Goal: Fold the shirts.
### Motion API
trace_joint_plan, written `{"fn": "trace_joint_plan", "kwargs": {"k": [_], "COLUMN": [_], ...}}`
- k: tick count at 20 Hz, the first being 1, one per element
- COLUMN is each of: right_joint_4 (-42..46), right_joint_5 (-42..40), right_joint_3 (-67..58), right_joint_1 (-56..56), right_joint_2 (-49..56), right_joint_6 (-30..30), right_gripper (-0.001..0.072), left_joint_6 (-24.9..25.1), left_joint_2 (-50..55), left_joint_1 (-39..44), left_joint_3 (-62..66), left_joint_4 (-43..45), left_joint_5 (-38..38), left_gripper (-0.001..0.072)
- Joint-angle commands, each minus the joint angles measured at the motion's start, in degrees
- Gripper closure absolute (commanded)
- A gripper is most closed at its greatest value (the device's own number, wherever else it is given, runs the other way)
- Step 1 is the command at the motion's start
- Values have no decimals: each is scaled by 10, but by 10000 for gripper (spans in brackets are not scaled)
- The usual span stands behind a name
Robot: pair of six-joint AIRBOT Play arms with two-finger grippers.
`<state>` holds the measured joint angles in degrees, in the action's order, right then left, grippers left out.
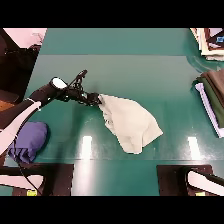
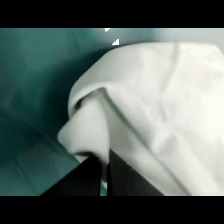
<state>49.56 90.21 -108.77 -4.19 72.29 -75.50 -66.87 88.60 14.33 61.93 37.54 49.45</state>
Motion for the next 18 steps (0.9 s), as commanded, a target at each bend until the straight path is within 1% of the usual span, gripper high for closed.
{"fn": "trace_joint_plan", "kwargs": {"k": [1,3,5,6,7,8,9,11,13,17,18], "right_joint_4": [1,9,40,45,44,42,40,31,-5,-75,-81], "right_joint_5": [31,50,53,49,43,31,-3,-103,-178,-258,-269], "right_joint_3": [8,61,156,211,269,333,400,515,583,603,596], "right_joint_1": [0,0,0,0,0,3,9,30,53,109,123], "right_joint_2": [-2,-15,-37,-45,-49,-48,-48,-42,-11,83,103], "right_joint_6": [-1,-1,-1,0,0,1,3,24,41,68,68], "right_gripper": [689,689,689,671,488,189,141,142,141,144,162], "left_joint_6": [3,-8,-6,-6,-6,-5,-5,-6,-6,-6,-6], "left_joint_2": [-1,-24,-67,-87,-106,-122,-133,-135,-131,-131,-131], "left_joint_1": [-10,-31,-46,-48,-48,-48,-48,-48,-48,-48,-48], "left_joint_3": [24,64,100,112,119,119,119,119,119,119,119], "left_joint_4": [6,65,139,167,198,209,209,208,208,208,209], "left_joint_5": [4,44,72,84,91,94,100,117,127,136,136], "left_gripper": [678,679,678,677,677,677,677,676,677,677,677]}}
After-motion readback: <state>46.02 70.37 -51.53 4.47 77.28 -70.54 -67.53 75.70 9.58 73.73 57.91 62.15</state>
